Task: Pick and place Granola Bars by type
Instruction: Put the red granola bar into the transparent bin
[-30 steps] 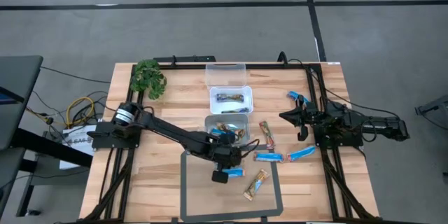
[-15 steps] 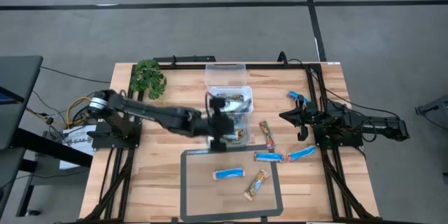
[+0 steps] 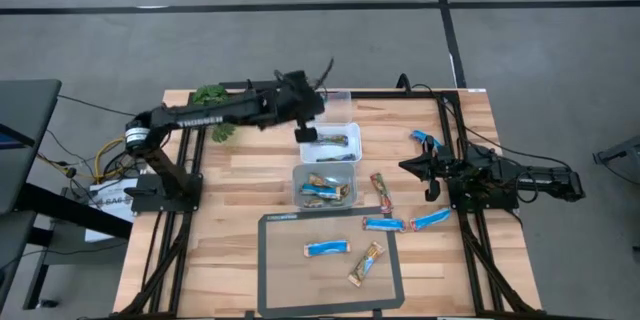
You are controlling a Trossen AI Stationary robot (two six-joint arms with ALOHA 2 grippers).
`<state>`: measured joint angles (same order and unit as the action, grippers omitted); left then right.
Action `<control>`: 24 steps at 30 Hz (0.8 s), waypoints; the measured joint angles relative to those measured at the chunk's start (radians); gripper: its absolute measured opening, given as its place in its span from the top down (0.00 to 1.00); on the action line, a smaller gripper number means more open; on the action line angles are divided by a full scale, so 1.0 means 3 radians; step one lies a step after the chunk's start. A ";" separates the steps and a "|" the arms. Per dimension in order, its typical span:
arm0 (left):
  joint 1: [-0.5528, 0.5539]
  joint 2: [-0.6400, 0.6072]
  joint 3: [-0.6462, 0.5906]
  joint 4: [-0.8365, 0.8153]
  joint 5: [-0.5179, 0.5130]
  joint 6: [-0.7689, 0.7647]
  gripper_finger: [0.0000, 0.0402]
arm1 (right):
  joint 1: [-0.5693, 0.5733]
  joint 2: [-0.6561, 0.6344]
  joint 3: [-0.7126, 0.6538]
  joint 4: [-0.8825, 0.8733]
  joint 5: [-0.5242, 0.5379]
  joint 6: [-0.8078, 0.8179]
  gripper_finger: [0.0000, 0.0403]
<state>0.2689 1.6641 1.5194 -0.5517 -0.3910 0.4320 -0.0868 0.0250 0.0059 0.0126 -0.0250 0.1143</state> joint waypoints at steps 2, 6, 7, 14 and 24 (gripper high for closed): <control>0.0156 0.0070 -0.0007 0.0097 0.0199 0.0154 0.89 | 0.0000 0.0001 0.0000 0.0002 -0.0001 0.0000 1.00; 0.0381 0.0265 -0.0013 0.0219 0.0405 0.0677 0.89 | -0.0001 0.0000 0.0000 0.0003 0.0000 0.0000 1.00; 0.0426 0.0312 -0.0013 0.0251 0.0429 0.0817 0.89 | 0.0000 0.0001 0.0001 0.0003 0.0000 0.0000 1.00; 0.0606 0.0689 -0.0013 0.0544 0.0631 0.1385 0.89 | 0.0000 0.0004 0.0001 0.0001 0.0000 0.0000 1.00; 0.0659 0.0846 -0.0015 0.0555 0.0930 0.1495 0.89 | -0.0001 0.0004 0.0001 0.0001 0.0000 0.0000 1.00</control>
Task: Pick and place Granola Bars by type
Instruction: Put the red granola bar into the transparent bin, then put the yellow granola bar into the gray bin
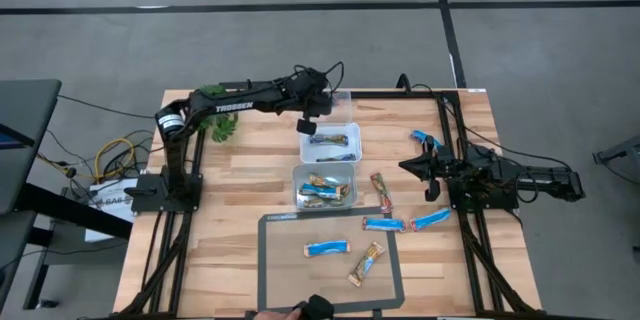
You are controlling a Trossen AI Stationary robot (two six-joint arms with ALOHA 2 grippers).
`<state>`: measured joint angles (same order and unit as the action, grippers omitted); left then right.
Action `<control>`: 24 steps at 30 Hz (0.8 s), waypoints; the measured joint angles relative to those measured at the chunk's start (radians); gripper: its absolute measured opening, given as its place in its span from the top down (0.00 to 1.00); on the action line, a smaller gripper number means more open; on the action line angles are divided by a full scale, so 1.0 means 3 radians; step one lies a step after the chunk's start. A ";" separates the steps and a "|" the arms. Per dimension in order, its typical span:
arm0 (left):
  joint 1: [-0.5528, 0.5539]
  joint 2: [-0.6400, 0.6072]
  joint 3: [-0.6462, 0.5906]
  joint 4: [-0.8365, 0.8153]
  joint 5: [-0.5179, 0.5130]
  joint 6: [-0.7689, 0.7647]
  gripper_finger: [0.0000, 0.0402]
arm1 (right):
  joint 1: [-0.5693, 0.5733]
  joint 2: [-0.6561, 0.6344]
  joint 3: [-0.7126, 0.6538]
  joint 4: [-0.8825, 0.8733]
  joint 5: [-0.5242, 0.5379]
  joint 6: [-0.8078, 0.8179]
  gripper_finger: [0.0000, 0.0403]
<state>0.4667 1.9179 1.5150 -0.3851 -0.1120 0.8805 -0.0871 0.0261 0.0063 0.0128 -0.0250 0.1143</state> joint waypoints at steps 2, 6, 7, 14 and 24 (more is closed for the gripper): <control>0.0000 0.0000 0.0000 -0.0009 -0.0001 0.0030 0.89 | 0.0001 0.0000 -0.0001 0.0000 0.0001 0.0000 1.00; 0.0016 0.0000 0.0000 -0.0017 -0.0004 0.0046 0.86 | 0.0001 0.0000 -0.0001 0.0000 0.0001 0.0000 1.00; 0.0018 0.0000 0.0000 -0.0024 -0.0007 0.0044 0.85 | 0.0001 0.0000 -0.0001 0.0000 0.0000 0.0000 1.00; 0.0020 0.0000 0.0000 -0.0021 -0.0193 0.0037 0.70 | 0.0001 0.0000 -0.0001 0.0000 0.0000 0.0000 1.00; 0.0010 -0.0001 0.0000 -0.0019 -0.0264 -0.0096 0.64 | 0.0000 0.0000 -0.0001 0.0000 0.0000 0.0000 1.00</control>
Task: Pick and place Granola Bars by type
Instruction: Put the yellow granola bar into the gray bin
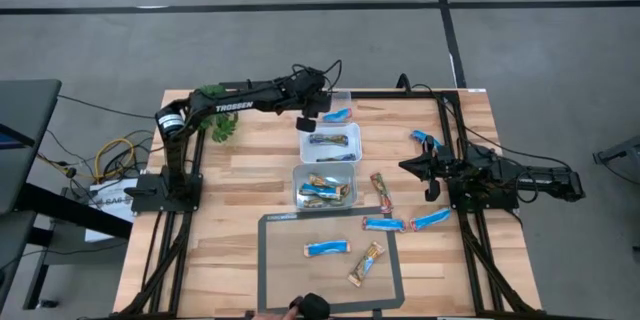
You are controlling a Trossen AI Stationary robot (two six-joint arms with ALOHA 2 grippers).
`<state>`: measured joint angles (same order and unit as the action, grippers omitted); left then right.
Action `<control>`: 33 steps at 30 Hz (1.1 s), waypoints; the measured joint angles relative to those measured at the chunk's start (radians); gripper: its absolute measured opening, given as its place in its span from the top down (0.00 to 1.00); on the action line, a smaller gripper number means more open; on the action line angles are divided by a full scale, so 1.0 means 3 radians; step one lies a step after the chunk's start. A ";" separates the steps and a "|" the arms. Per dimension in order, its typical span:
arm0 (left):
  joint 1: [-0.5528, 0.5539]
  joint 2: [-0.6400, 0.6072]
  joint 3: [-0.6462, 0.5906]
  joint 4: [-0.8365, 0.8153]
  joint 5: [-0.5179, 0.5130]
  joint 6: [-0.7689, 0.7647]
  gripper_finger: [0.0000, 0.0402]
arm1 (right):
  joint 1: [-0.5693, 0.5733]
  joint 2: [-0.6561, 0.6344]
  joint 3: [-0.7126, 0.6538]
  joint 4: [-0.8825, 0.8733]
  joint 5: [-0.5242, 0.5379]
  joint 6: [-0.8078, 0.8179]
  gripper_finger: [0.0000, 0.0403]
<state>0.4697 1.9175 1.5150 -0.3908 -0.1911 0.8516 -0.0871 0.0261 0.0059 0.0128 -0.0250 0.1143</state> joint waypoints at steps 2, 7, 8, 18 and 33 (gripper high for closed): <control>-0.0026 -0.0007 0.0000 -0.0011 -0.0001 -0.0106 0.64 | 0.0001 0.0000 0.0001 0.0000 0.0000 0.0000 1.00; -0.0142 -0.0148 0.0000 -0.0115 0.0030 -0.0350 0.64 | 0.0001 0.0000 0.0001 0.0000 0.0000 0.0000 1.00; -0.0171 -0.0187 0.0000 -0.0149 0.0065 -0.0407 0.64 | 0.0000 0.0000 0.0001 0.0000 0.0000 0.0000 1.00; -0.0702 -0.0566 0.0001 -0.0752 0.0634 -0.1077 0.64 | 0.0001 0.0000 0.0001 -0.0001 0.0000 0.0000 1.00; -0.1990 -0.0612 0.0001 -0.1344 0.1044 -0.1859 0.64 | 0.0001 0.0000 0.0001 -0.0001 0.0000 0.0000 1.00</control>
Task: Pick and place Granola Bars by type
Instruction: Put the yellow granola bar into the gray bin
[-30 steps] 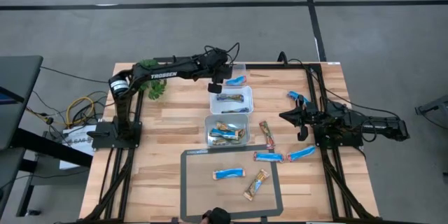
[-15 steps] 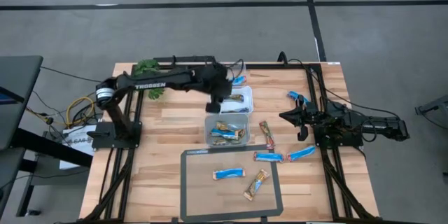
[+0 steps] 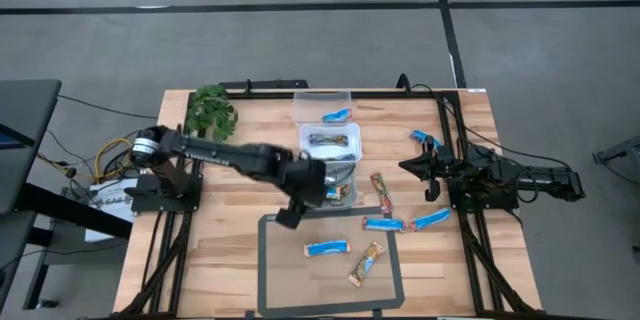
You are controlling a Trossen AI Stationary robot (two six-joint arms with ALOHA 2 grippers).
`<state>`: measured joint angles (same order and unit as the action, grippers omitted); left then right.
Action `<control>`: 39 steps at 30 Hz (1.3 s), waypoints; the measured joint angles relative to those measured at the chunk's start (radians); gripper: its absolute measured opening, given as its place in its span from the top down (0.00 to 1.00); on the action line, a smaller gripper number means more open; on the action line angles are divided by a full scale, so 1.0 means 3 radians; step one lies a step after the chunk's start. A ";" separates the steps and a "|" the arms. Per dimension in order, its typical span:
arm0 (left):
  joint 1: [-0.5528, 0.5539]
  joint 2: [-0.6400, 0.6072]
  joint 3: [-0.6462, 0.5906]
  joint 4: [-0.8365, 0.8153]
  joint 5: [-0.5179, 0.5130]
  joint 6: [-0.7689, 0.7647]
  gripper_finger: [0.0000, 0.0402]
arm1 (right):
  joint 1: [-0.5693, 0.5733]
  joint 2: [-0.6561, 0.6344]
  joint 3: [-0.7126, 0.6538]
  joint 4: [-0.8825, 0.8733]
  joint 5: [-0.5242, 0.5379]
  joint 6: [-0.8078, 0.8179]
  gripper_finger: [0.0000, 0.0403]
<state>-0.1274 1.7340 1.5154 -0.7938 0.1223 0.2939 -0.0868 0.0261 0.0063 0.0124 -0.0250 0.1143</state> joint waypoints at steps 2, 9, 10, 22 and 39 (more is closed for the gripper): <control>-0.0159 0.0002 0.0000 -0.0011 0.0000 -0.0153 0.64 | 0.0000 0.0000 0.0000 0.0001 0.0000 0.0000 1.00; -0.0652 0.0003 0.0000 -0.0008 -0.0064 -0.0656 0.64 | 0.0000 0.0000 -0.0001 0.0001 0.0000 0.0000 1.00; -0.0710 0.0003 0.0000 -0.0007 -0.0098 -0.0718 0.64 | -0.0001 0.0000 0.0000 0.0000 0.0000 0.0000 1.00; -0.0864 0.0307 -0.0003 0.0175 -0.0464 -0.1241 0.64 | -0.0001 -0.0001 -0.0001 0.0001 -0.0001 0.0000 1.00; -0.0748 0.1063 -0.0001 0.0649 -0.0394 -0.1572 0.64 | 0.0000 -0.0004 -0.0001 0.0000 -0.0001 0.0000 1.00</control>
<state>-0.3518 2.0528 1.5150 -0.5993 0.0039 -0.1778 -0.0868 0.0250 0.0061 0.0124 -0.0254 0.1143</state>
